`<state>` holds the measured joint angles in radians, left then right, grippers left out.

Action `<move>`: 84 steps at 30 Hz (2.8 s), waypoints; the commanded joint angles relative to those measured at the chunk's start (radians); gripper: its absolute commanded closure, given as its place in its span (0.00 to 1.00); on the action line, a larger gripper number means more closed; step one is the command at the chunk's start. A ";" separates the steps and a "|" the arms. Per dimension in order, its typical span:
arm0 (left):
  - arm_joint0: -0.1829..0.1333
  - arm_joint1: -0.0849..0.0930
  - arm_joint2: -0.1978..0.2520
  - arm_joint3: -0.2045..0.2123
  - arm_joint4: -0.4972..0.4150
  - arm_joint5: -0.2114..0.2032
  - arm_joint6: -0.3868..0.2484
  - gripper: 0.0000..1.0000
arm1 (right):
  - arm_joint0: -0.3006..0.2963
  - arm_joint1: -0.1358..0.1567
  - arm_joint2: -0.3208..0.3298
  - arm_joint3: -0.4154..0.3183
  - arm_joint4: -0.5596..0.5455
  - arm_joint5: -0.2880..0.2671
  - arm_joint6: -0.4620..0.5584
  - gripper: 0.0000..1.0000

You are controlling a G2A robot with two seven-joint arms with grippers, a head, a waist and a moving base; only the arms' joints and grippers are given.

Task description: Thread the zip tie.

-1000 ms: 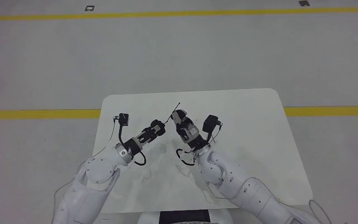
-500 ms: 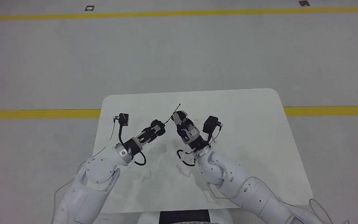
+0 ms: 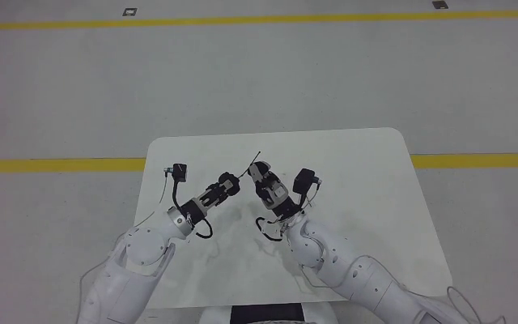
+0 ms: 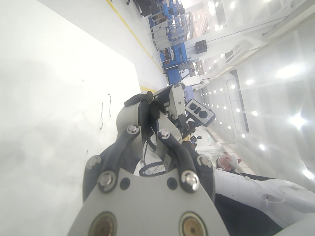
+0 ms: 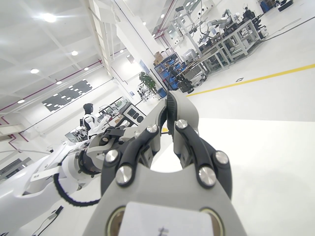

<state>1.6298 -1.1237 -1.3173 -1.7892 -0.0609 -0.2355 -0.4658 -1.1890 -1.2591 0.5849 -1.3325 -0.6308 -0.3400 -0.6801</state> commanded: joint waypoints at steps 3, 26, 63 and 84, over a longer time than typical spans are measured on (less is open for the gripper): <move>-0.001 0.002 -0.001 -0.001 -0.006 0.000 0.000 1.00 | 0.003 0.000 -0.004 0.004 0.002 0.000 0.000 1.00; -0.005 0.008 0.012 -0.006 -0.026 -0.014 0.002 1.00 | 0.008 -0.002 -0.010 0.027 -0.041 0.000 0.001 1.00; -0.025 0.014 0.032 0.016 -0.047 -0.014 0.045 1.00 | 0.006 0.002 -0.007 0.032 -0.050 0.000 -0.020 0.00; -0.052 -0.005 0.104 -0.025 -0.485 0.168 -0.010 1.00 | -0.109 0.071 0.158 0.068 -0.529 0.171 -0.266 0.00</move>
<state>1.5794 -1.1278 -1.2170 -1.8127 -0.5339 -0.0738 -0.4774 -1.2964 -1.1873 0.7412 -1.2660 -1.1537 -0.1789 -0.9419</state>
